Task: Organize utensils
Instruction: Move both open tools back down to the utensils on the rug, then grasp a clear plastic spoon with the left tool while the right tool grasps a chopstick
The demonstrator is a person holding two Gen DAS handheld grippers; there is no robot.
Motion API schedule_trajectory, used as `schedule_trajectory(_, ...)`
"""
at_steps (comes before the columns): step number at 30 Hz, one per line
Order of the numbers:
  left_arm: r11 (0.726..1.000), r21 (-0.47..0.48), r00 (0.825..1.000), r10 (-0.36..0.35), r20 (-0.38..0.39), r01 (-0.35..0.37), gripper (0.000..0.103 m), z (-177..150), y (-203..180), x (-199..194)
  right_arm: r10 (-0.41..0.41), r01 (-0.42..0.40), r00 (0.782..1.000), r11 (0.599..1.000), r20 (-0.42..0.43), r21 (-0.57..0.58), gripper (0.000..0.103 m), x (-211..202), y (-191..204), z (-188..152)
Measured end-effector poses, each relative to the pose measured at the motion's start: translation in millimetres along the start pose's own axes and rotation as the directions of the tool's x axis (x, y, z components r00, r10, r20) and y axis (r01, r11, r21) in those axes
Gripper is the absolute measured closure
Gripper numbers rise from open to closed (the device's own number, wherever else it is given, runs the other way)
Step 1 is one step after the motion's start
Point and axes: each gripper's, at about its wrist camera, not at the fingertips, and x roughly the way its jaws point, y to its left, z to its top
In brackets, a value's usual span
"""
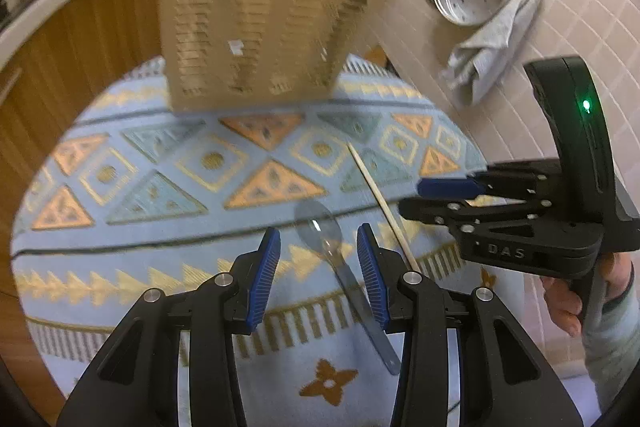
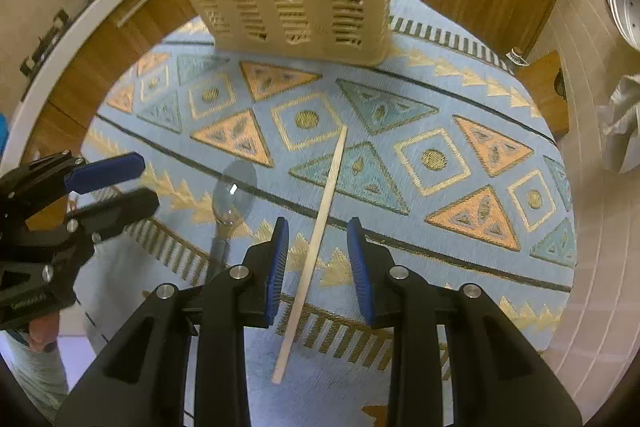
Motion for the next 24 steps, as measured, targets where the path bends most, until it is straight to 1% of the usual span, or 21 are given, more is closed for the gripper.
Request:
schedule_trajectory(4,0.999,-0.015,0.997,-0.037,-0.068,0.036,0.065,-0.9,0.6,15.0,0.04,-0.037,0.998,0.998,-0.057,0.052,0.076,15.6,-4.3,3.2)
schedule_trajectory(6,0.999,-0.023,0.995,-0.046,-0.089,0.044,0.065,-1.3,1.0,21.6,0.046,-0.042,0.997,0.996,-0.061,0.074,0.076,20.5,-7.8,6.4)
schedule_trajectory(9,0.998,-0.03,0.988,-0.058,-0.141,0.054,0.065,-2.7,0.4,35.1,0.048,-0.042,0.996,0.996,-0.077,0.076,0.076,27.4,-8.4,8.3)
schedule_trajectory(12,0.998,-0.018,0.984,-0.056,-0.17,0.054,0.065,-7.1,-4.2,45.0,0.008,-0.007,0.998,1.0,-0.068,0.014,0.083,26.4,0.2,4.4)
schedule_trajectory(13,0.999,-0.013,0.983,-0.049,-0.176,0.048,0.065,-8.3,-6.1,48.8,-0.01,0.009,0.998,1.0,-0.064,-0.007,0.087,26.9,3.8,3.0)
schedule_trajectory(14,0.999,-0.008,0.985,-0.044,-0.167,0.043,0.065,-8.8,-7.7,48.6,-0.018,0.017,0.998,1.0,-0.065,-0.023,0.097,29.1,7.4,2.4)
schedule_trajectory(17,1.0,-0.001,0.986,-0.017,-0.164,0.017,0.065,-6.4,-13.0,51.3,-0.016,0.015,0.998,1.0,-0.066,-0.028,0.098,27.3,4.8,-0.3)
schedule_trajectory(19,1.0,0.014,0.986,0.01,-0.165,-0.008,0.064,-5.9,-18.2,52.8,-0.043,0.042,0.998,0.999,-0.054,-0.028,0.098,24.0,-0.6,-3.7)
schedule_trajectory(21,0.996,0.064,0.982,0.072,-0.173,-0.062,0.064,-3.8,-29.4,58.6,-0.039,0.039,0.998,0.999,-0.057,-0.008,0.098,22.2,-7.2,-5.2)
schedule_trajectory(24,0.983,0.125,0.969,0.159,-0.19,-0.137,0.064,-3.9,-45.3,64.4,-0.022,0.022,0.997,1.0,-0.071,0.002,0.098,20.2,-15.0,-5.8)
